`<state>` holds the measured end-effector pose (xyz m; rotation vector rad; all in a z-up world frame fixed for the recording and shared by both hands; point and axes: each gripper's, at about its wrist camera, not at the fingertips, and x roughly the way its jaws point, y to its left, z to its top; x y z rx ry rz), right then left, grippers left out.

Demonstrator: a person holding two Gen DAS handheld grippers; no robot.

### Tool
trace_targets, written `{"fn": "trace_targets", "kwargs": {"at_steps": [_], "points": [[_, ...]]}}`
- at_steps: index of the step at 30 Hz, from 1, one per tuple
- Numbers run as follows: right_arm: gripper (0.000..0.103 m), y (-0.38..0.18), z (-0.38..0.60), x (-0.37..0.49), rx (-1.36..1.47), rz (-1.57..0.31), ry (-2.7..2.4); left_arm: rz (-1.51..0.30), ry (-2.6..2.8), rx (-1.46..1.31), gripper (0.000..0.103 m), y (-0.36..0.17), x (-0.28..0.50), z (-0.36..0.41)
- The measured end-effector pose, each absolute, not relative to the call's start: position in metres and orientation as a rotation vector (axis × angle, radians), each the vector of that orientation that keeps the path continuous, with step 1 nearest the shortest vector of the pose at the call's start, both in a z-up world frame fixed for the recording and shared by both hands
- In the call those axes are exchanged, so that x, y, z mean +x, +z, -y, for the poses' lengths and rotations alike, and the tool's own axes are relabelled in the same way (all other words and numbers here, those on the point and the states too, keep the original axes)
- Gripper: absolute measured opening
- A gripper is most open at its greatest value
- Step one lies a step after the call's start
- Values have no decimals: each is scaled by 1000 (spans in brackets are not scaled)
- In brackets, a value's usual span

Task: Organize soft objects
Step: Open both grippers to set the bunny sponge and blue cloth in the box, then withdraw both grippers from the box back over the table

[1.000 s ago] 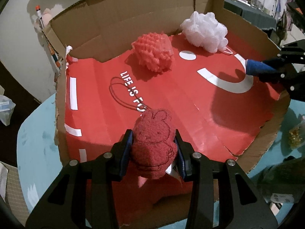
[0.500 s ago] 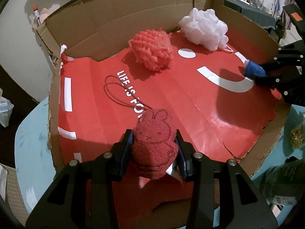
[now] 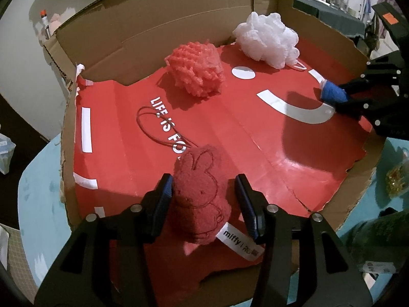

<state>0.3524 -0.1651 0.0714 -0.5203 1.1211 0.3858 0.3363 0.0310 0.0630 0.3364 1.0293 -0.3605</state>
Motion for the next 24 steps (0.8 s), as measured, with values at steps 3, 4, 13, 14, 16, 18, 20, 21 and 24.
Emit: {"fn": "trace_targets", "kwargs": {"at_steps": [3,4,13,14,16,18,20,21,24], "points": [[30,71,166,352,-514,-1123,392,-1024,-359,323,49,67,335,-33],[31,72,167,352,-510,-1124,394,-1020,-359,317,49,69,334,-34],[53,97,168,341,-477,-1062,385,-929,-355,270,67,105,312,-40],[53,102,171,340,-468,-1049,379,-915,-353,265,67,111,309,-41],[58,117,175,334,-447,-1020,372,-876,-347,252,72,124,299,-41],[68,131,179,325,-430,-985,363,-824,-343,236,77,138,286,-42],[75,144,184,318,-415,-948,358,-786,-345,224,77,149,274,-41],[75,153,187,311,-405,-925,353,-762,-343,215,77,157,264,-41],[79,173,189,290,-367,-871,349,-708,-331,201,84,172,243,-38]]}}
